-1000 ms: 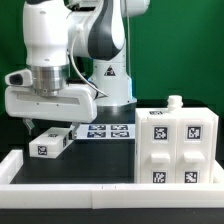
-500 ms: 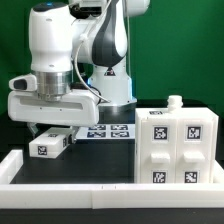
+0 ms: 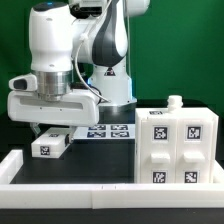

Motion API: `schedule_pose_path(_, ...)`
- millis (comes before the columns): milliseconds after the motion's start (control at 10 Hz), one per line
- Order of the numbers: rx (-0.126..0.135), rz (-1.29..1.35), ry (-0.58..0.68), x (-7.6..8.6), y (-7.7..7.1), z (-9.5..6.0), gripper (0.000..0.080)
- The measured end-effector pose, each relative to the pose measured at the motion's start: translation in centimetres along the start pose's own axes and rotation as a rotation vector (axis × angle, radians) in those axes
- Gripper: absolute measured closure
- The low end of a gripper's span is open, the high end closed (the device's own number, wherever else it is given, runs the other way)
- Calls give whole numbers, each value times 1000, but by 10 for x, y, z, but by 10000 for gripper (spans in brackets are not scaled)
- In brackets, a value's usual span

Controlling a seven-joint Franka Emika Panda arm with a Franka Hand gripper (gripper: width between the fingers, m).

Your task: Assemble cabinet

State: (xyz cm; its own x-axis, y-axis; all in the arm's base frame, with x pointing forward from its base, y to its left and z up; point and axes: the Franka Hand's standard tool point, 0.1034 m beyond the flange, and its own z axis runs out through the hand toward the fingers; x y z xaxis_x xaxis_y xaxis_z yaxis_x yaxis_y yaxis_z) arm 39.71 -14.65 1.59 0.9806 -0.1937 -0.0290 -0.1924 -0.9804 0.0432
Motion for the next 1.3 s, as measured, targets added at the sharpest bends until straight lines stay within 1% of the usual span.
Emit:
schedule_pose_path(100, 30, -4, -22, 1, -10, -19, 243)
schedule_pose_path(200, 59, -8, -24, 6, -22, -43, 243)
schedule_pose_path(400, 107, 24, -37, 17, -49, -85, 242)
schedule_pose_path(500, 119, 44, -33, 25, -63, -102, 242)
schedule_pose_path(600, 112, 77, -40, 34, -80, -116, 242)
schedule_pose_path(700, 103, 115, -53, 50, -102, -134, 242)
schedule_pose_path(800, 103, 128, -48, 69, -121, -148, 242)
schedule_pose_path(900, 99, 136, -46, 83, -131, -152, 242)
schedule_pose_path(1000, 89, 172, -67, 102, -144, -155, 242)
schedule_pose_path(1100, 87, 171, -64, 111, -148, -155, 242)
schedule_pose_path(1300, 86, 172, -70, 108, -146, -153, 242)
